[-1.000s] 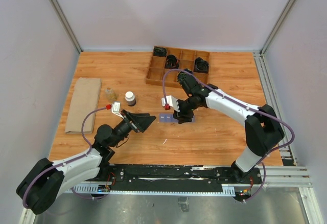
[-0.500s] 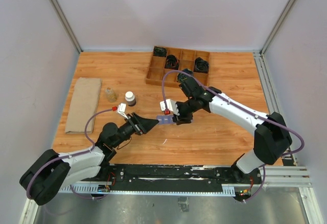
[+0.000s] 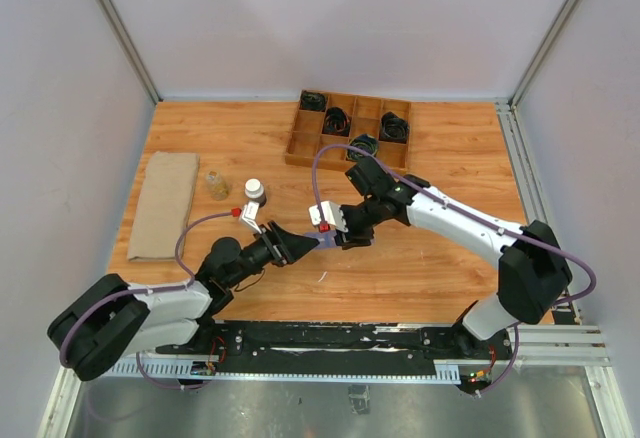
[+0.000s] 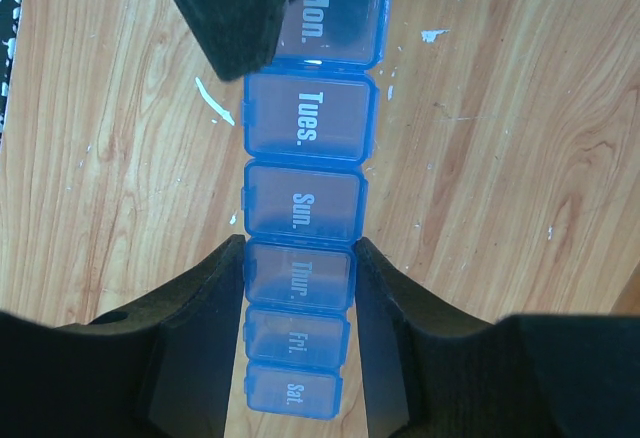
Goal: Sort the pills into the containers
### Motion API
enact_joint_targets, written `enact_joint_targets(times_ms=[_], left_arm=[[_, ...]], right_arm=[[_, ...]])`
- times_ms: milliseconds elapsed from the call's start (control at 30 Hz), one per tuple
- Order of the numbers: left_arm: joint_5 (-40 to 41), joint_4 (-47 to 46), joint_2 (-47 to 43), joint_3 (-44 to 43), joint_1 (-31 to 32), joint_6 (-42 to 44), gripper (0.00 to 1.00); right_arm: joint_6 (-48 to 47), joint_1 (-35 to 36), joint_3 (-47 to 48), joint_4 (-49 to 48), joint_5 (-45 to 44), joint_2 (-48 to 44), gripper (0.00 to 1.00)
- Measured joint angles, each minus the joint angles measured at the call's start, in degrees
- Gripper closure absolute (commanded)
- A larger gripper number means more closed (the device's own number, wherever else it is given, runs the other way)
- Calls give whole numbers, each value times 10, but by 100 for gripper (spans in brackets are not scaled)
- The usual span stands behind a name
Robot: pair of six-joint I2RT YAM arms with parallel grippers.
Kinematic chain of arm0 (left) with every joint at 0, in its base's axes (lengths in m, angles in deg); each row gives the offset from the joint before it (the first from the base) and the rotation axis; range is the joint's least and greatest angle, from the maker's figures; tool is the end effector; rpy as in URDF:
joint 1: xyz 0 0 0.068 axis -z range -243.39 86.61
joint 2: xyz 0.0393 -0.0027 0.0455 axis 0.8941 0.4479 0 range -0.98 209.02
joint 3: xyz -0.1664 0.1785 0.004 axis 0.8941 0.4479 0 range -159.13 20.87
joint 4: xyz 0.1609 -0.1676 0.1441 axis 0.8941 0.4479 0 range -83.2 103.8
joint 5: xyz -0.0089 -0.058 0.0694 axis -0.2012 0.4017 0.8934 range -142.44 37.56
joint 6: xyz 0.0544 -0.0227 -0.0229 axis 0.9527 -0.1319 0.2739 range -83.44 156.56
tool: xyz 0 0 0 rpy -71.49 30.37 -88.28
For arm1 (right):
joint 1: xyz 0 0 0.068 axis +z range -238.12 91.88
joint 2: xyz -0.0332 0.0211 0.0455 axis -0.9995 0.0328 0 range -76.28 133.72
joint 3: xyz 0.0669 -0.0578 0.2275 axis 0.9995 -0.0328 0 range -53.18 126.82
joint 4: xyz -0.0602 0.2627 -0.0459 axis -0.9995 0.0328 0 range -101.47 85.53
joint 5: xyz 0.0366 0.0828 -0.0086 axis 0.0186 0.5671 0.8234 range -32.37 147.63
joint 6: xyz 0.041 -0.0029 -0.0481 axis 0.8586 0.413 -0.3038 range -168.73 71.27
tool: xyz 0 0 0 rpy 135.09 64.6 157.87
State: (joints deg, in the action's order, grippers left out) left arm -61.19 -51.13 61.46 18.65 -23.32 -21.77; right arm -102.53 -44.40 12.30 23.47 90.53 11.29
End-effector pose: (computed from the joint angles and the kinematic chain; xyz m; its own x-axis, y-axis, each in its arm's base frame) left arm 0.1586 -0.1432 0.1223 -0.6565 -0.5469 -0.5195 0.3693 0.3675 -0.8535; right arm 0.2231 0.2499 0.2099 0.2825 -0.6672 -0.6892 -0.9582 -0.2302 -0.1700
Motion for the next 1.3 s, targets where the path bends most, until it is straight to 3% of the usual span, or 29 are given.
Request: enact_joint_targets(times_ms=[133, 300, 600, 900, 1067, 1300], left_arm=[[0, -19, 35, -14, 12, -7, 33], [0, -47, 75, -23, 19, -16, 35], [0, -64, 112, -35, 25, -26, 54], [-2, -70, 129, -43, 25, -40, 98], [-2, -78, 129, -43, 25, -45, 100], [-2, -79, 114, -43, 25, -47, 100]], right_arm=[[0, 3, -2, -5, 0, -4, 85], [0, 5, -2, -7, 0, -8, 85], [0, 7, -5, -9, 0, -8, 85], [0, 10, -7, -12, -3, -11, 85], [0, 10, -9, -12, -4, -19, 83], [0, 3, -9, -9, 4, -37, 69]])
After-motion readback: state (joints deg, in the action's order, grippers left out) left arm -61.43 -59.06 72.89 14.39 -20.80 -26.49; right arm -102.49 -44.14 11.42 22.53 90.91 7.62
